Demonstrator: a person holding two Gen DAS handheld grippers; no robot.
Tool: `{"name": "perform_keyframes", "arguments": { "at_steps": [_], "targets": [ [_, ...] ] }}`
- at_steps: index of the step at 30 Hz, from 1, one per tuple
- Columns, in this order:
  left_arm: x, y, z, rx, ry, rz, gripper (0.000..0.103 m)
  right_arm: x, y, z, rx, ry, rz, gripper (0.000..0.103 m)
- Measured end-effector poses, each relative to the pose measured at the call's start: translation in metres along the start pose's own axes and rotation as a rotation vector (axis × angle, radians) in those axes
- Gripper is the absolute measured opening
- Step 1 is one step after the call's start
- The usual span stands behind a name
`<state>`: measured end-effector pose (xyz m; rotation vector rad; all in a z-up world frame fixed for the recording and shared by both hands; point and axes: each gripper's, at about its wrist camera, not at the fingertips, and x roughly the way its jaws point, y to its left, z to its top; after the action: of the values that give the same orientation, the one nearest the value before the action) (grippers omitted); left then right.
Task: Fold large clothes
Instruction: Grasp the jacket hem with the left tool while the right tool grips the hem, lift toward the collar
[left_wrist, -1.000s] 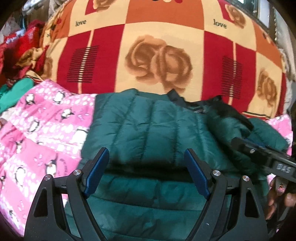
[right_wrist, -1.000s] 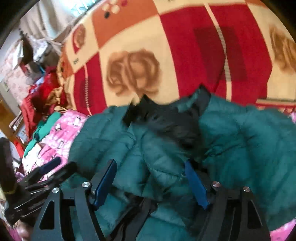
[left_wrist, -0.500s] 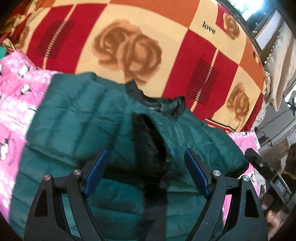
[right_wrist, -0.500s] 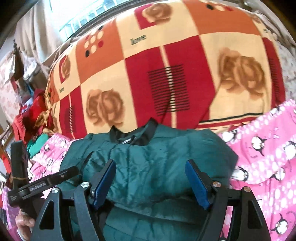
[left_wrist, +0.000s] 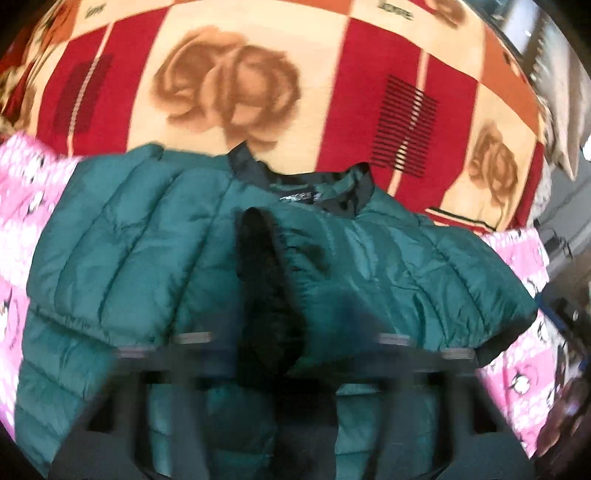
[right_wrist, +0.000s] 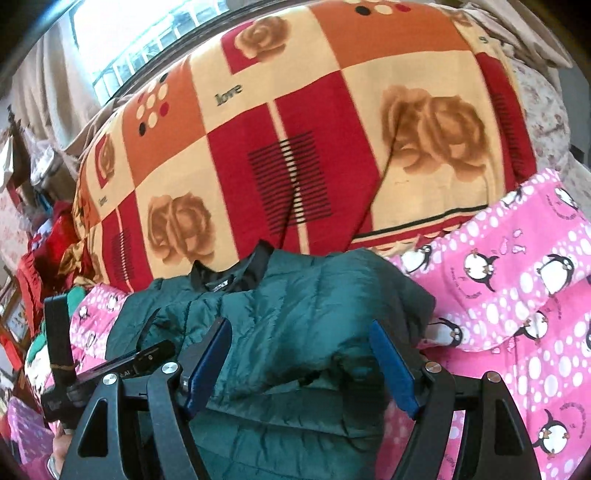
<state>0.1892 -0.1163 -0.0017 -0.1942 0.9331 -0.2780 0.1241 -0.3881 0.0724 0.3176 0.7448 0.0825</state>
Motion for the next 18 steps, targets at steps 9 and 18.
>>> {"name": "perform_keyframes", "arguments": {
  "at_steps": [9, 18],
  "targets": [
    [-0.043, 0.023, 0.049, 0.062, -0.185, 0.087, 0.007, 0.003, -0.016, 0.003, 0.06, -0.003, -0.055, 0.075],
    [-0.047, 0.108, 0.041, -0.003, -0.176, 0.213, 0.007, 0.079, 0.021, -0.009, -0.014, 0.138, -0.011, 0.075]
  ]
}}
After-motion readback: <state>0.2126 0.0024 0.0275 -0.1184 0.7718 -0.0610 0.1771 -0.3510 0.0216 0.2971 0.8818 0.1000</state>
